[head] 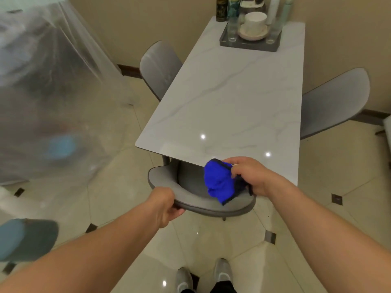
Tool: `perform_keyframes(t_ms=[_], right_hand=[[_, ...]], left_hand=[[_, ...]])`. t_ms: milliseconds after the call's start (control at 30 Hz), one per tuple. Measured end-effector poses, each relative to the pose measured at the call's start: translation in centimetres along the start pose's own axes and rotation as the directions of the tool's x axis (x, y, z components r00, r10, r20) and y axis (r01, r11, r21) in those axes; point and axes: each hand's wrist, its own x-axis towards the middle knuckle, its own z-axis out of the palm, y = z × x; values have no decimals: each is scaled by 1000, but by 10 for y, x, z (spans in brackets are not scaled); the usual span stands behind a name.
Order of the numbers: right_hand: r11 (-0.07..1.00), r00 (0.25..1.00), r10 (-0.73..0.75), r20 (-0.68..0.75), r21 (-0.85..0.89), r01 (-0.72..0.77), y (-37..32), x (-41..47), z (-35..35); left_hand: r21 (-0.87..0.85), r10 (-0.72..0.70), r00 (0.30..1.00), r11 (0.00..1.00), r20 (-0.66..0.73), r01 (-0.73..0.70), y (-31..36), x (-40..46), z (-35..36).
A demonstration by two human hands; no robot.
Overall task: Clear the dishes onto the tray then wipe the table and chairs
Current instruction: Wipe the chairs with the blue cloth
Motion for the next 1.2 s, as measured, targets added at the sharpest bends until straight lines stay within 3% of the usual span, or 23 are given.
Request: perform_keyframes(t_ms=[33,100,133,200,233,267,300,367,433,467,500,533,600,633,667,733,800,833,900,933,1033,1133,1200], right_hand=[[988,989,-19,-144,-155,-4,5,12,-13],[801,962,-38,-270,-583,-132,15,24,-17],[677,976,-15,-219,-721,-151,20,25,-4],[476,999,36,-17,-879,-32,26,20,40],[442,996,41,80,-895,54,23,15,64],[480,989,34,143,-870,110,16,9,81],[614,983,35,181,-780,122,6,9,91],[906,971,70,227,-422,33,-14,13,91],[989,986,65,154,-140,-43,-22,26,86],[988,997,53,65,-149,-43,-24,33,86],[957,999,28,-40,-288,-39,-24,39,89],[855,993,-9,-115,-516,-52,-22,46,95],[554,993,15,-115,-826,-105,-18,55,123],[474,994,80,-69,-875,-98,-17,57,139],[472,991,132,-28,-877,-88,-21,55,158],[631,985,170,-30,-765,-132,-43,43,188],[888,978,196,-74,-410,-209,-73,33,211],[966,981,185,-63,-173,-193,-86,27,217],[968,993,97,-66,238,-79,-109,24,234],[940,993,46,-108,342,-6,-121,25,244],[898,959,-37,-281,411,155,-151,43,274],[890,939,-92,-331,396,227,-174,61,294],[878,937,-115,-329,408,251,-190,74,306]], left_hand=[[0,-5,1000,1000,-10,5,2,-1,1],[30,-22,1000,999,-14,22,6,-2,2],[51,-32,999,998,-3,32,8,-3,1],[100,-59,998,993,28,56,12,-3,-3],[130,-75,996,989,43,69,14,-1,-7],[169,-94,994,982,58,83,17,1,-11],[208,-112,990,974,80,94,20,4,-19],[283,-144,979,954,142,99,26,12,-38],[341,-171,958,936,231,85,32,18,-57],[365,-182,944,928,276,72,34,21,-63],[388,-192,929,920,317,58,36,23,-67],[413,-204,912,910,357,42,38,27,-71],[459,-234,869,889,436,9,39,36,-80],[476,-246,849,879,467,-7,39,42,-83],[495,-257,830,869,495,-26,39,47,-90],[526,-267,785,846,559,-86,40,58,-106],[534,-250,738,827,627,-174,47,67,-130],[541,-242,718,812,652,-217,52,68,-140],[577,-225,695,749,683,-325,68,69,-162],[593,-203,700,714,685,-373,80,72,-175],[585,-80,750,682,656,-439,132,84,-209],[497,97,847,772,523,-396,196,98,-237],[404,210,863,816,460,-414,237,107,-254]])
